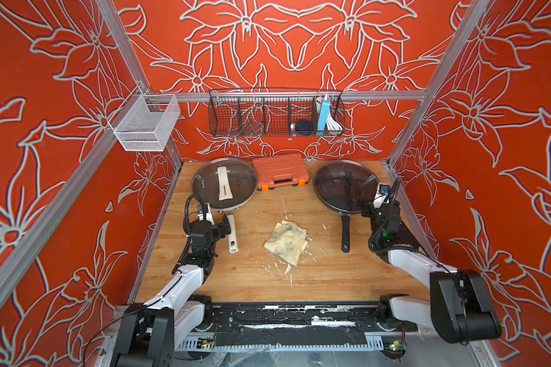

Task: Wipe the pot lid with a cloth
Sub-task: Reset both arms

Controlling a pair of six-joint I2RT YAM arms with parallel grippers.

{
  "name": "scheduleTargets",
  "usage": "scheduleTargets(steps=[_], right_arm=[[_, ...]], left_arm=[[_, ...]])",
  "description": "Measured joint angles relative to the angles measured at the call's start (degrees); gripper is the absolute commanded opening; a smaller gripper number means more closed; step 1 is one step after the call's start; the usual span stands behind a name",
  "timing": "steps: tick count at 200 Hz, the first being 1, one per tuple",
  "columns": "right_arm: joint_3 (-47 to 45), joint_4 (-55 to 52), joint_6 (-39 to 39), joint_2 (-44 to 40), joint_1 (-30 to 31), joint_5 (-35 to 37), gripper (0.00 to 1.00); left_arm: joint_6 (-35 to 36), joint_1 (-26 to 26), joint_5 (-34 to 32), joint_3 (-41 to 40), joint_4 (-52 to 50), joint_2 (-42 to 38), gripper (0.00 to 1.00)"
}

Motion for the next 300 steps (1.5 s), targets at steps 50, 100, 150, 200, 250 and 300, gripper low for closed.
scheduleTargets(steps=[50,100,150,200,250,300], right_arm=[[-3.39,-7.43,-1.53,-4.83,-0.22,2.78,0.98],[-8.83,-5.68,-1.66,-7.39,-0.22,1.7,0.98],[-12.7,1.57,-2.89,-2.16,-0.24,-1.29,0.98],[-15.52,15.61,-3.85,11.19,-0.24,-3.15,0.98],[-9.42,8.9,-4.07,10.29,-0.61,-3.89,0.98],[-8.52,6.49,-3.93,10.38,-1.36,-4.26,0.98]], left_arm=[[-0.81,3.43,1.77,0.24,5.75,8.46,0.99],[-0.28,3.43,4.83,-0.87,11.87,14.27,0.99],[0.55,3.45,7.91,-2.25,18.69,20.81,0.99],[2.56,3.52,11.65,0.79,16.5,21.66,0.99],[2.67,3.52,12.66,1.22,15.41,21.7,0.99],[2.64,3.48,12.79,1.22,15.08,21.7,0.99]])
